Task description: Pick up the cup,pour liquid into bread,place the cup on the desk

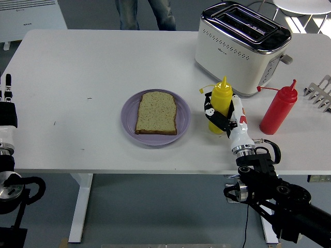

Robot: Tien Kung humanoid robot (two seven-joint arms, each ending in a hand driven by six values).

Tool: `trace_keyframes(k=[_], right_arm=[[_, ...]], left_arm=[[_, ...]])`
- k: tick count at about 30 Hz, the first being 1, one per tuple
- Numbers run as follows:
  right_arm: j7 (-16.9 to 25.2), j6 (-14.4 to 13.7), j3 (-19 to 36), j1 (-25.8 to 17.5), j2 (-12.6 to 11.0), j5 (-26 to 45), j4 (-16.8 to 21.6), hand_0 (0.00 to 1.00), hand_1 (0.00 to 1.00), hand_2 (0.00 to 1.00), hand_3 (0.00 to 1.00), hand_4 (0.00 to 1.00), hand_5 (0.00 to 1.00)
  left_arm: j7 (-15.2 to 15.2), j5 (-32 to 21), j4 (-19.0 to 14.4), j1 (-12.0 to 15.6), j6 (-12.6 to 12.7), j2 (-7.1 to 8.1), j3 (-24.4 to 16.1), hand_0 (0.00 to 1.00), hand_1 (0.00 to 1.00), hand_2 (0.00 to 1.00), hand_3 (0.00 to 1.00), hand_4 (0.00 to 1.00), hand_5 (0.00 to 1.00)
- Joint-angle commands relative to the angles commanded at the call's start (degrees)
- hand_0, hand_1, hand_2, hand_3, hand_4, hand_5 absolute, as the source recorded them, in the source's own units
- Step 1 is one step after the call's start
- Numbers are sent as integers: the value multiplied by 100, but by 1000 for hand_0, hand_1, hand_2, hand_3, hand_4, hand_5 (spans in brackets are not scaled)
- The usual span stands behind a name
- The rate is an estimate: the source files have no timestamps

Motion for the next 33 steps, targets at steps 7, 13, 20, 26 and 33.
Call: trace_keyframes(k=[7, 13, 20, 26, 33], right_arm=[[0, 0, 17, -12, -13, 47, -33, 283, 250, 318, 412, 262, 75], [0, 0, 45, -40, -21, 83, -12, 292, 274, 349, 436, 363, 70], [0, 17, 50, -101, -40, 115, 36, 311, 364, 422, 473, 538, 110], [0, 0, 44, -144, -69, 42, 111, 354, 405, 467, 495, 565, 143], [0, 0, 34, -217, -123, -116, 172, 526, 518, 538, 599, 645, 150]], left_arm=[[-1, -1, -1, -6, 2, 1, -7, 881, 886, 873, 761, 542, 998], [-1, -2, -4, -6, 4, 1, -13, 881, 885, 873, 761, 542, 998], [-2, -3, -6, -6, 5, 1, -15, 881, 886, 873, 761, 542, 998], [1, -2, -7, -13, 4, 2, -15, 881, 886, 873, 761, 542, 998], [0, -3, -9, -20, 3, 6, -22, 881, 886, 873, 761, 542, 998]])
